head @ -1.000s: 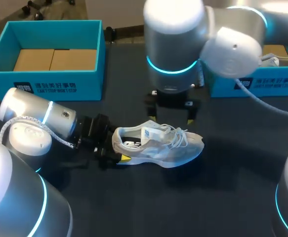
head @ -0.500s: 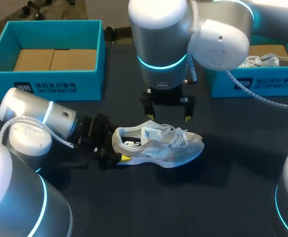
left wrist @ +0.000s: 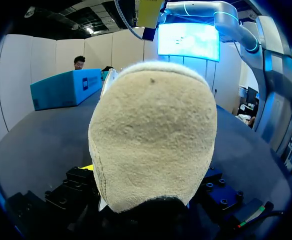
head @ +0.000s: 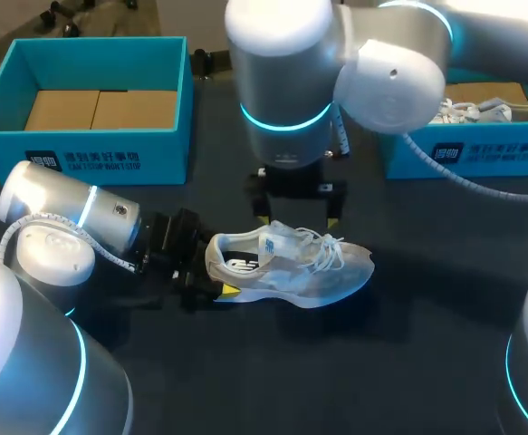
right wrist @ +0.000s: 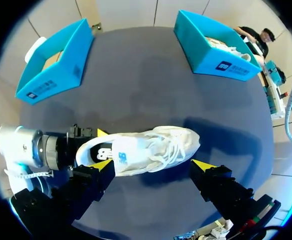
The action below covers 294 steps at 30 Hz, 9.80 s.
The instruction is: Take the shoe out of the shoebox, open the shoe tongue, remove and reinsert the insole, then place the shoe into the shoebox
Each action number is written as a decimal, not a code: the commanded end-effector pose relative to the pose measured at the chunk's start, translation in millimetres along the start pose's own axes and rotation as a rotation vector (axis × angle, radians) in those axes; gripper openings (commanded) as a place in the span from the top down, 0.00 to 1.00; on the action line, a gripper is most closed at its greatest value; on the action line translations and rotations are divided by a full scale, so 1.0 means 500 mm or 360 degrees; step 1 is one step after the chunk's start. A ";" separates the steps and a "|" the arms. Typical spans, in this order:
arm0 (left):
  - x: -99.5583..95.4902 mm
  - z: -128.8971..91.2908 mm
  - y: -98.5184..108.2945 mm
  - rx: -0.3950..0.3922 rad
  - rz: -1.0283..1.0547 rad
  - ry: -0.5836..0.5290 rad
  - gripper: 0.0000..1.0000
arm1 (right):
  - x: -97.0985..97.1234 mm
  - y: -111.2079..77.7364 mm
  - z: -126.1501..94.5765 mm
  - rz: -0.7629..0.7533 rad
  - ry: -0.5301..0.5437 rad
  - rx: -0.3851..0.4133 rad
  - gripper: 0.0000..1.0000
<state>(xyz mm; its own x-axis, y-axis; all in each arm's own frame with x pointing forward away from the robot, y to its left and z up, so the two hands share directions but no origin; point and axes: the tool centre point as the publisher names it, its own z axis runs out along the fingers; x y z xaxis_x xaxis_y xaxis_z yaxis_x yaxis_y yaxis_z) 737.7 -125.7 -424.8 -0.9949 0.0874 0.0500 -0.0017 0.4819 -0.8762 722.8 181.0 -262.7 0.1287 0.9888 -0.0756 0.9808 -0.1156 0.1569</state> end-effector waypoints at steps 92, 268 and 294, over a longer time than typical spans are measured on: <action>0.005 0.002 0.002 -0.0007 0.0001 -0.0002 1.00 | -0.027 -0.010 0.152 0.0605 -0.0631 -0.0101 0.60; 0.005 0.002 0.002 -0.0007 0.0001 -0.0002 1.00 | -0.163 0.009 0.229 0.0486 -0.0374 -0.0164 1.00; 0.005 0.002 0.002 -0.0007 0.0001 -0.0002 1.00 | -0.170 -0.015 0.255 0.0531 -0.0374 -0.0130 0.51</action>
<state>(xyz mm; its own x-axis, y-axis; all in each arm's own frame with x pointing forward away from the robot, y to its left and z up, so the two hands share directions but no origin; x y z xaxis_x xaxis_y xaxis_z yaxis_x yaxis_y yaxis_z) 737.5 -126.0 -424.6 -0.9949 0.0872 0.0508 -0.0024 0.4828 -0.8757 729.8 79.1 -385.5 0.1677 0.9390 -0.3003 0.9769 -0.1175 0.1782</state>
